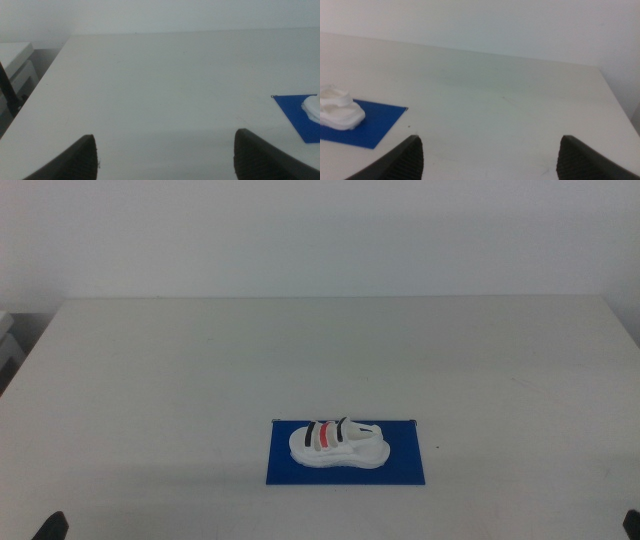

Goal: Use one arm to grab the shoe from the table and place it on the mat.

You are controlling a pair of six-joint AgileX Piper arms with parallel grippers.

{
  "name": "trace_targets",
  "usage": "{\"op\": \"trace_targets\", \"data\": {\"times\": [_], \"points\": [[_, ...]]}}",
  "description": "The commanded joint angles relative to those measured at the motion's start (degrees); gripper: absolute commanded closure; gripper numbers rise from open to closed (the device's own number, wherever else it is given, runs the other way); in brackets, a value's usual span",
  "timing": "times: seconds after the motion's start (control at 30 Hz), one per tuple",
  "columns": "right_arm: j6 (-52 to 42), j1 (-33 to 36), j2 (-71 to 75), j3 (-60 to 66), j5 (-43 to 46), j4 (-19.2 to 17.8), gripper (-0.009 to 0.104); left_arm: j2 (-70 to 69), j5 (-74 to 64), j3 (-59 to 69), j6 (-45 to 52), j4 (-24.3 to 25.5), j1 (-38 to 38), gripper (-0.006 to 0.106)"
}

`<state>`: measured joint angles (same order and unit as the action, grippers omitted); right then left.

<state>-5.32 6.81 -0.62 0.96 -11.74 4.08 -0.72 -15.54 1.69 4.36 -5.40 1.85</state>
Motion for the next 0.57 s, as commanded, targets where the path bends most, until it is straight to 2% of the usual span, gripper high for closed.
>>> {"op": "trace_targets", "data": {"times": [0.0, 0.07, 0.3, 0.53], "points": [[-0.3, -0.2, 1.6, 1.1, 4.5, -0.5, 0.024, -0.8, 4.6, 0.4, -0.3, -0.4, 0.3, 0.007], [-0.3, -0.2, 2.8, 1.0, 1.7, -0.8, 0.024, -0.8, 4.6, 0.4, -0.3, -0.4, 0.3, 0.007], [-0.3, -0.2, 2.7, 1.0, 2.9, -2.9, 0.024, -0.7, 4.6, 0.4, -0.3, -0.4, 0.3, 0.007], [-0.3, -0.2, 2.7, 1.0, 2.7, -2.9, 0.024, -0.7, 4.6, 0.4, -0.3, -0.4, 0.3, 0.007]]}}
